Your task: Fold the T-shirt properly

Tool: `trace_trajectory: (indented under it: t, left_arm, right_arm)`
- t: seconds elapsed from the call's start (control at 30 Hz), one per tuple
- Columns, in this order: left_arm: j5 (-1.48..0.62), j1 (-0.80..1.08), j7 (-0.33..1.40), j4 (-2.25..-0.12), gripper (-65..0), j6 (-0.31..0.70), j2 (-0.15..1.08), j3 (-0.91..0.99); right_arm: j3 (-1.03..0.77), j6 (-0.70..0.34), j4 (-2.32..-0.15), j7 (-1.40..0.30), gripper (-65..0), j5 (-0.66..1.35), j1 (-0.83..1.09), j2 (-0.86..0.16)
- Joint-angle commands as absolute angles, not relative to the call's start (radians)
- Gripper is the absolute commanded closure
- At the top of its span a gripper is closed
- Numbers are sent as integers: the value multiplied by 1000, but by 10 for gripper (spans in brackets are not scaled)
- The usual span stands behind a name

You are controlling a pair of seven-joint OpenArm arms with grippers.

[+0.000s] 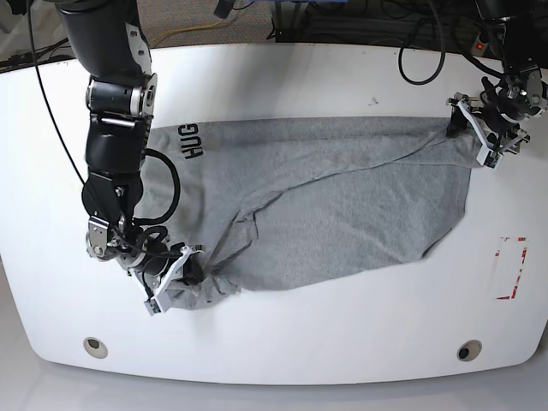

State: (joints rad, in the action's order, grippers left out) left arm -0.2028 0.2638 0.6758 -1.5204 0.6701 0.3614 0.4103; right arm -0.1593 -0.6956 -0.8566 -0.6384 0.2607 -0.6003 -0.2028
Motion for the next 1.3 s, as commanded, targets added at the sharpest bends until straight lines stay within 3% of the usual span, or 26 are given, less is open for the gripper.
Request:
trace_trajectory:
  t: [0.0, 0.07, 0.27, 0.33, 0.9, 1.27]
  left_arm:
    - [-165, 271, 716, -1523, -465, 673, 374, 407]
    - [-165, 271, 716, -1523, -465, 673, 374, 407]
    - [-165, 268, 716, -1523, -465, 673, 387, 404]
    - [-165, 268, 716, -1523, -465, 673, 389, 404]
    - [-173, 245, 716, -1678, -465, 673, 383, 412]
    - [-171, 243, 716, -1733, -472, 667, 357, 412]
  right_arm:
    - [-162, -698, -820, -595, 0, 278, -665, -216]
    - [-162, -698, -812, -595, -48, 278, -668, -228]
    - [-168, -698, -816, -595, -409, 280, -651, -246]
    - [-171, -698, -842, -598, -477, 288, -625, -277]
    - [-518, -698, -1386, -889, -480, 282, -197, -375]
    - [-653, -698, -1448, -897, -480, 288, 19, -387]
